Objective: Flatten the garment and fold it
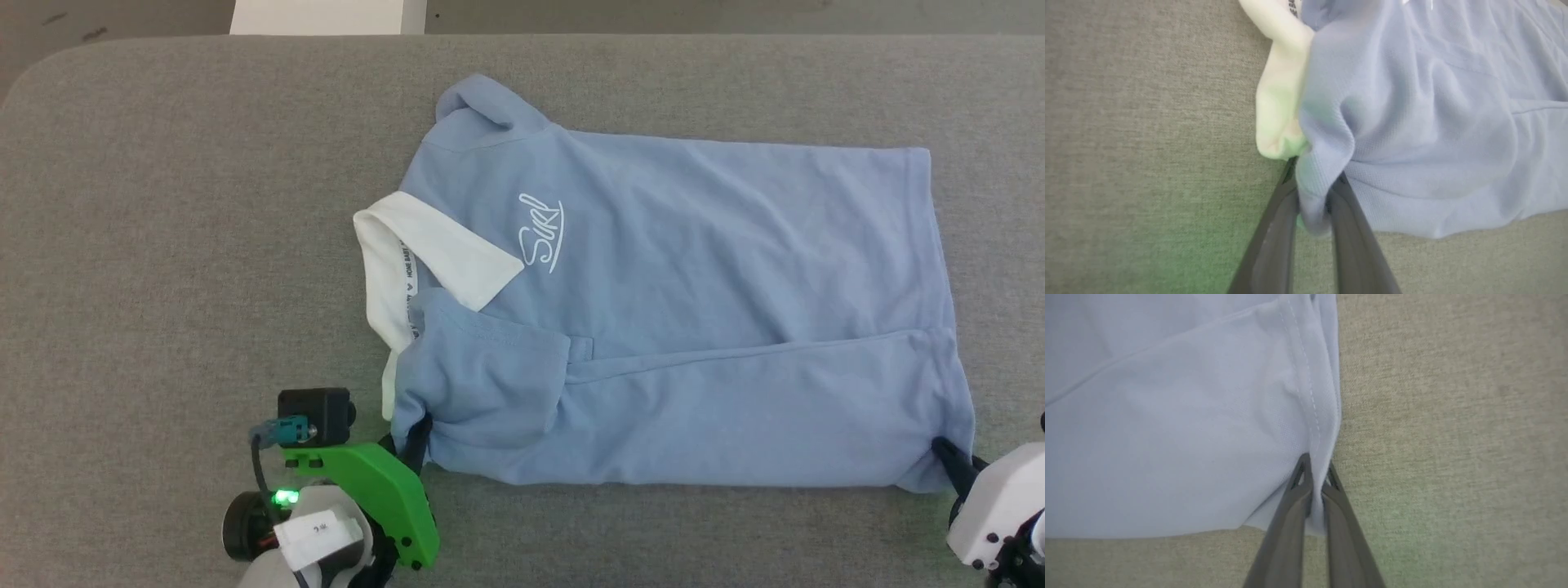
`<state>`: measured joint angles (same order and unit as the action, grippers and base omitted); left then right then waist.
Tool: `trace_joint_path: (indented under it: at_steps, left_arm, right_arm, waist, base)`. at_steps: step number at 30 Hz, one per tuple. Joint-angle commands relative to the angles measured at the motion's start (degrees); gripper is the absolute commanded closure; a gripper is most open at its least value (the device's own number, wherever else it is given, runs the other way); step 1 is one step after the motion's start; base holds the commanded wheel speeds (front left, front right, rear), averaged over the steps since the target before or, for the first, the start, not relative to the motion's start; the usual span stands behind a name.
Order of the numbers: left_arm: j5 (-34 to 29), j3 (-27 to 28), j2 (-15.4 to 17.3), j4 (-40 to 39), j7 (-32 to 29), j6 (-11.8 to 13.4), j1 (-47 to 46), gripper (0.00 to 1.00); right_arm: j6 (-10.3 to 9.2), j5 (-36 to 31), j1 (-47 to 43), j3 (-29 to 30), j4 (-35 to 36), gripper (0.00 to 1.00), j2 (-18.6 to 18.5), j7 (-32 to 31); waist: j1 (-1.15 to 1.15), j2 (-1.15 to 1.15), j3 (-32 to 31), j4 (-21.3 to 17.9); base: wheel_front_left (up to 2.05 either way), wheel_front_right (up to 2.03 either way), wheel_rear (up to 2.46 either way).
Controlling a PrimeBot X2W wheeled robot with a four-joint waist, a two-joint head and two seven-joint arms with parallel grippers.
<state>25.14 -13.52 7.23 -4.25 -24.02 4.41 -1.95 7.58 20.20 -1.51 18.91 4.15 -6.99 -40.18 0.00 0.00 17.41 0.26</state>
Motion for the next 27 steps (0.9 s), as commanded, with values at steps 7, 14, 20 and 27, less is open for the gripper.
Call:
trace_joint_path:
  at_steps: [7, 14, 20, 27]
  left_arm:
    - [9.87, 1.73, 1.82, -2.19, -2.15, -5.83, 3.33, 1.00]
    - [16.65, 5.89, 3.62, -6.91, -6.45, -4.55, 11.03, 1.00]
    - [19.17, 7.22, 5.13, -11.86, -10.74, -1.76, 19.03, 1.00]
    - [19.33, 5.81, 4.20, -10.11, -11.16, -1.35, 19.74, 1.00]
  right_arm:
    - [-0.09, 1.82, 0.29, -0.48, 2.33, 1.00, -0.25, 1.82]
    - [-0.09, 2.73, -4.20, 1.46, 5.52, 1.00, 0.40, -0.40]
    - [-0.09, 3.56, -9.73, 4.59, 8.25, 1.00, 1.96, -2.88]
    - [-0.09, 3.45, -11.20, 3.42, 6.50, 1.00, 3.12, -2.30]
  waist:
    - [0.00, 0.00, -4.35, -0.93]
    - [0.00, 0.00, -8.51, -1.82]
    - [0.00, 0.00, -10.00, -2.23]
    - [0.00, 0.00, -10.05, -2.25]
  base:
    - [0.00, 0.00, 0.00]
    - [0.00, 0.00, 0.00]
    - [0.00, 0.00, 0.00]
    - [0.00, 0.00, 0.00]
